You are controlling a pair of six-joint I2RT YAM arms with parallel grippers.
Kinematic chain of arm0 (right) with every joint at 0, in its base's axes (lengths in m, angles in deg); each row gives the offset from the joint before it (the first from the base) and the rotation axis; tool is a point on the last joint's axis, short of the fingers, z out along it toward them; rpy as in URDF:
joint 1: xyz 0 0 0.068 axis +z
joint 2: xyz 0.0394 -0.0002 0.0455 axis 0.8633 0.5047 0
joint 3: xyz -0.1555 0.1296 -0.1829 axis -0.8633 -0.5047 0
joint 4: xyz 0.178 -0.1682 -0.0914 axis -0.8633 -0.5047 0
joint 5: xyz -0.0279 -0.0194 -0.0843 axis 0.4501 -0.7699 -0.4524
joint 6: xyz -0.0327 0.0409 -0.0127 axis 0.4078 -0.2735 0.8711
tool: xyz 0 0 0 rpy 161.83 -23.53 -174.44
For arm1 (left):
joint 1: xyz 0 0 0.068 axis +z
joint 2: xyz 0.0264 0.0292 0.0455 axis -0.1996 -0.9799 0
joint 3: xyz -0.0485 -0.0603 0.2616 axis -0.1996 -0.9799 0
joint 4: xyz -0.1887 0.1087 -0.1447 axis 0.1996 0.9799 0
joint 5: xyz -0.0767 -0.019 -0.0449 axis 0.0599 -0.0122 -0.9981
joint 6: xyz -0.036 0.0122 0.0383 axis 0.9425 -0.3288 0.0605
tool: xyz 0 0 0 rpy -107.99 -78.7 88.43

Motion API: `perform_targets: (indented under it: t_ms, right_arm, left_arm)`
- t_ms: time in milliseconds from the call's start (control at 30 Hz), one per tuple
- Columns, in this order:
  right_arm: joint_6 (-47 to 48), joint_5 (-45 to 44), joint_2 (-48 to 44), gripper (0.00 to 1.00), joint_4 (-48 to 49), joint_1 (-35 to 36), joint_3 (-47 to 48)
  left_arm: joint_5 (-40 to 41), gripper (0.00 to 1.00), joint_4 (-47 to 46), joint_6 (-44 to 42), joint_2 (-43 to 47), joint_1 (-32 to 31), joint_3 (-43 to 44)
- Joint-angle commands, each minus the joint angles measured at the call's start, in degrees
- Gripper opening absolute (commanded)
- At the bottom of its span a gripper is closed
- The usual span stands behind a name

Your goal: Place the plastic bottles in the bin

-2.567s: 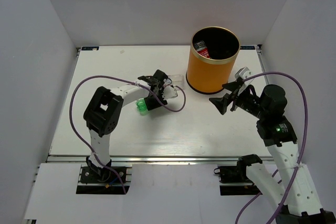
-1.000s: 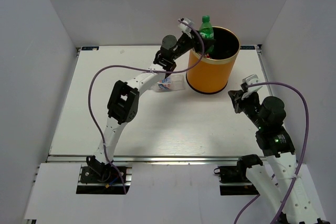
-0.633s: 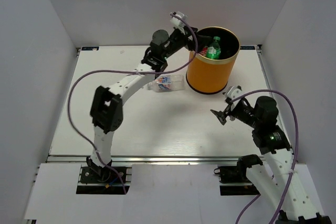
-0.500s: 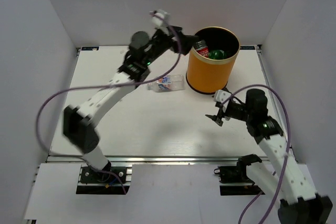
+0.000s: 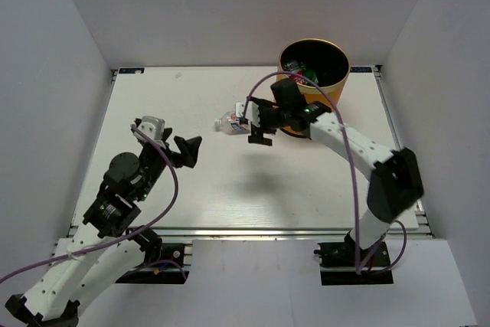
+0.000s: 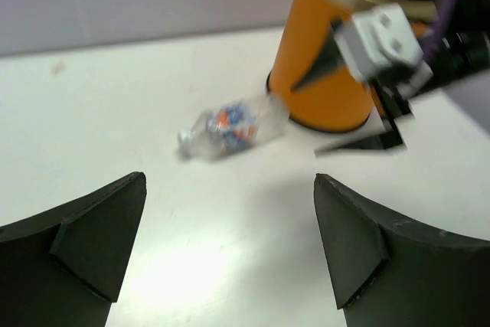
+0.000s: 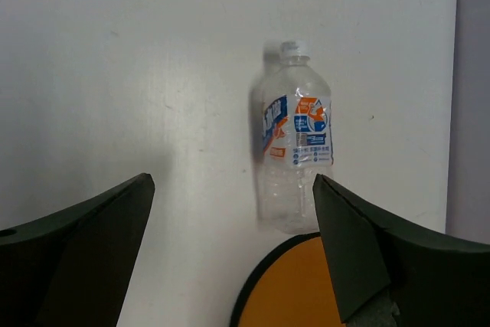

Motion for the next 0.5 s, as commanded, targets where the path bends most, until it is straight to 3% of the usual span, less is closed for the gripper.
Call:
perform_targets:
  t_ms: [0, 100, 133, 267, 467]
  right_arm:
    - [8.4, -5.8, 9.4, 0.9, -1.9, 0.4, 6.7]
    - [12.0, -10.8, 18.2, 0.9, -5.7, 1.2, 14.9]
    - [12.2, -12.4, 22.5, 0.9, -8.1, 1.5, 22.9]
    - [11.4, -16.6, 32.8, 0.9, -9.3, 1.3, 32.7]
    - [12.9, -20.8, 39.9, 0.9, -8.9, 0.9, 38.6]
  left_arm:
    - [1.9, 1.0, 7.8, -2.4, 5.3, 0.1, -1.5]
    - [2.6, 1.0, 10.5, -3.0, 8.3, 0.1, -2.5]
    - [3.1, 1.0, 11.7, -3.0, 9.1, 0.1, -2.5]
    - [2.5, 1.0, 11.7, -3.0, 9.7, 0.1, -2.5]
    - [0.6, 1.0, 12.2, -4.0, 9.1, 0.7, -2.5]
